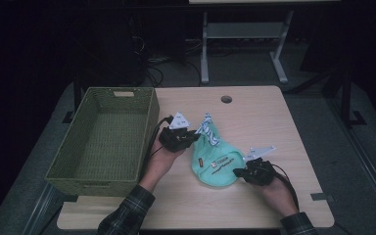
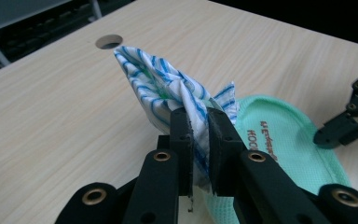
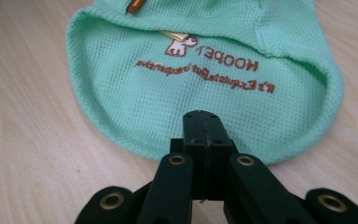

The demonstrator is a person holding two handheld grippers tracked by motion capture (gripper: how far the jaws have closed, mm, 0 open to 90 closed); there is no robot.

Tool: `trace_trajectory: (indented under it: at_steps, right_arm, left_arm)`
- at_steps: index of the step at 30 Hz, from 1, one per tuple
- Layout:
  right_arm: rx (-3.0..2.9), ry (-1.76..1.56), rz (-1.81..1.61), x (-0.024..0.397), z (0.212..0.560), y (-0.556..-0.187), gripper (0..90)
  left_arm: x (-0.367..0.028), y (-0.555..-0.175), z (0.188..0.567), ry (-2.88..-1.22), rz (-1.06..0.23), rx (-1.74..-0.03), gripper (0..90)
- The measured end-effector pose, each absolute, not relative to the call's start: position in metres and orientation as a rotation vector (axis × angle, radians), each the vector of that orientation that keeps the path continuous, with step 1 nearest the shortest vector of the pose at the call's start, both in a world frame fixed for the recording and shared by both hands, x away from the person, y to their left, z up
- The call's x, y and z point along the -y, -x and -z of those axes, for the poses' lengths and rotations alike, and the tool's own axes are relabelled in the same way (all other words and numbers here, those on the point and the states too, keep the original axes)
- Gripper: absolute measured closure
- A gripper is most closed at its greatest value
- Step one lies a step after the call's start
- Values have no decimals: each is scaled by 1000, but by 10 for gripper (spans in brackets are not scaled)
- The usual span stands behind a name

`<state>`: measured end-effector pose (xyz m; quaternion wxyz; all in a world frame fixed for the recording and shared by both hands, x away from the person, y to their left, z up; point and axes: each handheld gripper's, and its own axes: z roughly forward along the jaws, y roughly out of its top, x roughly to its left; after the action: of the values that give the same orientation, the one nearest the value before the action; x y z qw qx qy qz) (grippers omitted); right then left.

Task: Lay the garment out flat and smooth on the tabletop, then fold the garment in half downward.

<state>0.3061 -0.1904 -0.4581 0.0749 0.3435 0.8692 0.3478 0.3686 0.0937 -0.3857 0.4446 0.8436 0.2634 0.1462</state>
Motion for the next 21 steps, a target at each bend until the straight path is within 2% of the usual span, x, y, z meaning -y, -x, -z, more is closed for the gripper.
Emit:
trace_trajectory:
  at_steps: [21]
  right_arm:
    - [-2616, -1056, -1014, 191, 464, -311, 899]
  left_arm:
    - [-76, -350, 383, -2106, -260, -506, 810]
